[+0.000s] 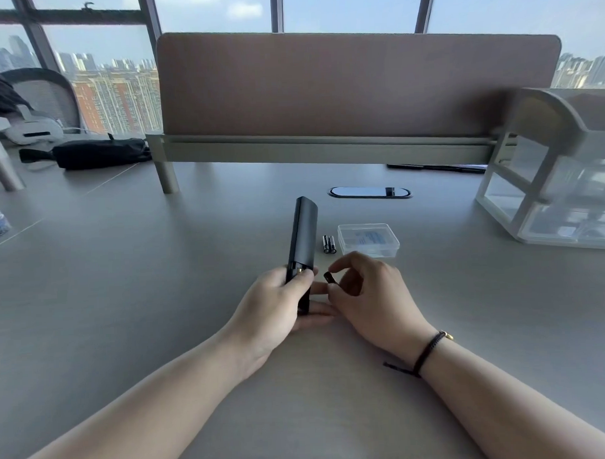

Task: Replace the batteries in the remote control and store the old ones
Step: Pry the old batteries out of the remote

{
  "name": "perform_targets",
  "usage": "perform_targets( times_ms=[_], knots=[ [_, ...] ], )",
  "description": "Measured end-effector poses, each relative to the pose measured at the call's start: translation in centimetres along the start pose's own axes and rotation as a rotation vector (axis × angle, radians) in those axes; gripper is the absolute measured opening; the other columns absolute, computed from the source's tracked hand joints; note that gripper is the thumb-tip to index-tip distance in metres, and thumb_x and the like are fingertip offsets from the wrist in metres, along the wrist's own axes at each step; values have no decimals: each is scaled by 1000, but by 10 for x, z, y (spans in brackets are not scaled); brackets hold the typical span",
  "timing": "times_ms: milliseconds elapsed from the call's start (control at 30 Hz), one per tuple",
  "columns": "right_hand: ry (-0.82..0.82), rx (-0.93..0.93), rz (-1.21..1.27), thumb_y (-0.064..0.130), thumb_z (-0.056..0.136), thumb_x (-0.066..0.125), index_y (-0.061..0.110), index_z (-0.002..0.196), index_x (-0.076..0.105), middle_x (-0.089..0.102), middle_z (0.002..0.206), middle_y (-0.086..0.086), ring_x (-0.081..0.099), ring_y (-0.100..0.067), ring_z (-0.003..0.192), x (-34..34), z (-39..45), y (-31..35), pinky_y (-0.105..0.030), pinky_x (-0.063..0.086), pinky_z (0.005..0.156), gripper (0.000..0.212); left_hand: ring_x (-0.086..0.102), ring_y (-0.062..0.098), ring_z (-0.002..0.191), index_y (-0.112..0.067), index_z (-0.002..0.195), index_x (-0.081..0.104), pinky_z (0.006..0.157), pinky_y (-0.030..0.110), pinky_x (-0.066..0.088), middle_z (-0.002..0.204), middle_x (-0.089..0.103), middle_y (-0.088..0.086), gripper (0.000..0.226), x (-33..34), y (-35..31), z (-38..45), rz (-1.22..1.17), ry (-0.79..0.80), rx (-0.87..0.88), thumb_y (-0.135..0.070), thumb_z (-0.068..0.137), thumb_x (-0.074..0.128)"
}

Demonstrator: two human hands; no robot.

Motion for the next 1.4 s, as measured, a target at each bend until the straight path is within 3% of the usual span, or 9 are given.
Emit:
perform_targets(
  times_ms=[100, 200, 333, 500, 600, 767, 867, 1100, 1400],
  knots=[
    [50, 20, -53, 25, 83, 66, 28, 105, 62, 64, 69, 7, 58, -5, 68, 5, 0, -2, -16, 40, 58, 23, 65, 25, 59, -2, 112, 59, 53, 33, 57, 95, 67, 19, 22, -10, -6, 2, 36, -80, 32, -17, 103, 45],
    [82, -5, -167, 32, 83, 64, 29, 106, 61, 63, 70, 6, 60, -15, 75, 12, 1, 0, -30, 47, 66, 23, 52, 20, 47, 2, 113, 59, 42, 29, 44, 77, 58, 12, 26, -19, -7, 4, 10, -135, 45, -17, 103, 44],
    [86, -4, -183, 45, 82, 64, 30, 105, 62, 65, 72, 6, 64, -18, 78, 14, 0, 1, -36, 53, 72, 28, 42, 16, 40, 2, 111, 62, 40, 24, 30, 64, 51, 6, 36, -20, -5, 4, -54, -132, 31, -28, 103, 43],
    [36, 15, -43, 38, 84, 69, 29, 99, 65, 66, 65, 4, 59, -5, 62, 3, -2, 1, -23, 47, 61, 18, 43, 18, 42, -2, 109, 65, 41, 25, 33, 66, 51, 7, 51, -17, -3, 3, -105, -112, 11, -47, 101, 41],
    [-38, -19, 76, 29, 84, 71, 27, 95, 67, 66, 58, 3, 55, -6, 53, -6, -4, 6, -17, 41, 53, 12, 43, 18, 43, -4, 110, 63, 40, 25, 35, 67, 50, 8, 55, -7, -2, 0, -166, -32, -9, -51, 99, 38],
    [-7, -161, 197, 30, 83, 73, 32, 95, 66, 63, 60, 4, 53, -9, 52, -4, -12, 26, -24, 44, 53, 14, 42, 20, 47, -3, 106, 60, 44, 29, 35, 62, 49, 7, 57, 9, -2, -4, -166, 116, 0, -55, 93, 39],
    [44, -193, 205, 30, 83, 74, 35, 98, 64, 61, 60, 6, 53, -8, 55, 2, -17, 33, -20, 42, 56, 18, 42, 20, 46, -3, 89, 56, 43, 28, 35, 61, 43, 9, 51, 14, -5, -6, -134, 154, 35, -52, 86, 44],
    [31, -179, 243, 25, 82, 77, 35, 97, 65, 67, 67, 2, 55, -11, 54, 3, -16, 32, -21, 44, 54, 21, 40, 19, 46, -6, 87, 50, 43, 28, 32, 58, 41, 5, 34, 15, -7, -8, -90, 143, 52, -34, 102, 37],
    [34, -150, 306, 24, 80, 78, 31, 93, 68, 69, 65, -1, 48, -7, 46, 4, -15, 30, -25, 40, 50, 19, 39, 18, 50, -10, 86, 49, 43, 26, 32, 61, 43, 1, 29, 14, -5, -9, -63, 136, 40, -31, 104, 38]
  ],
)
Point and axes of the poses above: each hand's wrist, its own z-axis towards the middle knuckle, its own x-axis out of the palm, y = z × x, the point moved 9 cm from there along z, towards the middle knuckle
